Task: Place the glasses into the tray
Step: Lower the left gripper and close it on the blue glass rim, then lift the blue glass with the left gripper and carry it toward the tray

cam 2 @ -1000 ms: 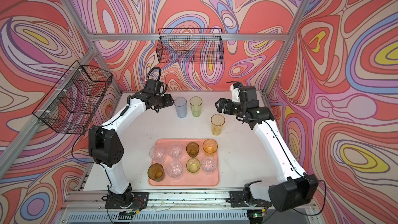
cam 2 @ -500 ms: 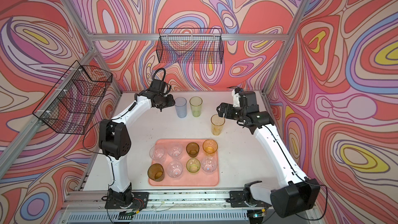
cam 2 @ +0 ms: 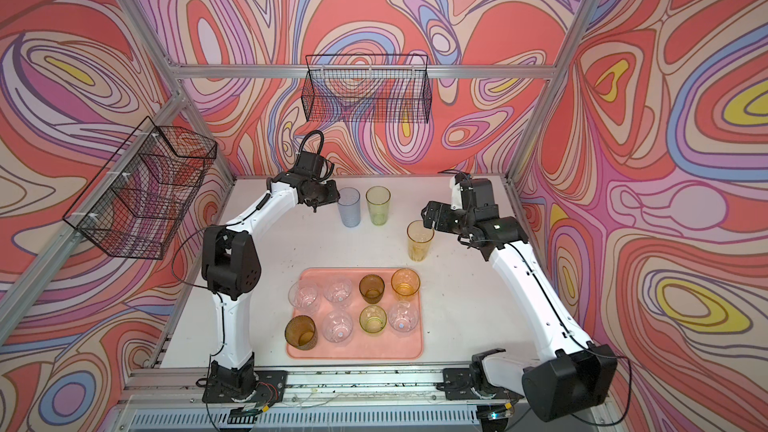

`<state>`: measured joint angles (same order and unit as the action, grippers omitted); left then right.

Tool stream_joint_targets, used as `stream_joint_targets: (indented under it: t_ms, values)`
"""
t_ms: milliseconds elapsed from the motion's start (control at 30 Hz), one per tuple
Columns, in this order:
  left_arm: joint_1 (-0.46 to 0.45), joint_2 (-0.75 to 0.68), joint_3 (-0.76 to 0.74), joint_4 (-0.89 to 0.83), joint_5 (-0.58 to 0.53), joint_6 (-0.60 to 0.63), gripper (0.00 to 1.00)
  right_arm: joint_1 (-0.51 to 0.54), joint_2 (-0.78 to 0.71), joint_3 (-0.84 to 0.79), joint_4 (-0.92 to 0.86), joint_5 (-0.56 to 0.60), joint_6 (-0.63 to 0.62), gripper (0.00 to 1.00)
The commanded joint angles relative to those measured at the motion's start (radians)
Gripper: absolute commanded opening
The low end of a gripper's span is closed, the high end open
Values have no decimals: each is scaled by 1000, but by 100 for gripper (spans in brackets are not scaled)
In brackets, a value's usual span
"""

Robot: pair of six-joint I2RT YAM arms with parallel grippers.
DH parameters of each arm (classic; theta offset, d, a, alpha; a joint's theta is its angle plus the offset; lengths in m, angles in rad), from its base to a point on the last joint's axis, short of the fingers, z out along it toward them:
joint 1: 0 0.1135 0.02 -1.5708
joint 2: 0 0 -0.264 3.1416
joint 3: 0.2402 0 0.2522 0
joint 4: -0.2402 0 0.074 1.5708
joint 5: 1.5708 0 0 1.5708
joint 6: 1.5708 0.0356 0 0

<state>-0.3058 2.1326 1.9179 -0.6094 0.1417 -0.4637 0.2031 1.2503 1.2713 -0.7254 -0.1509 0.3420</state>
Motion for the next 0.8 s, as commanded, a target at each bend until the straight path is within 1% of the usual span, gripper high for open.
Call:
stream_joint_targets:
  t_ms: [0, 167, 233, 400, 500, 767]
  values:
    - [7, 29, 45, -33, 8, 14, 37, -4, -21, -18, -6, 29, -3, 98]
    - [6, 58, 73, -50, -4, 17, 27, -5, -21, -19, -6, 39, -9, 98]
    - [6, 61, 69, -44, -17, 13, 19, -4, -19, -20, -8, 63, -13, 98]
    - [6, 67, 64, -41, -22, 12, 13, -5, -17, -17, -9, 65, -8, 98]
    - [6, 62, 63, -55, -21, 16, 0, -4, -23, -22, -14, 67, -3, 98]
    - [6, -18, -14, -30, -52, 36, 0, -5, -29, -51, 7, 68, 38, 98]
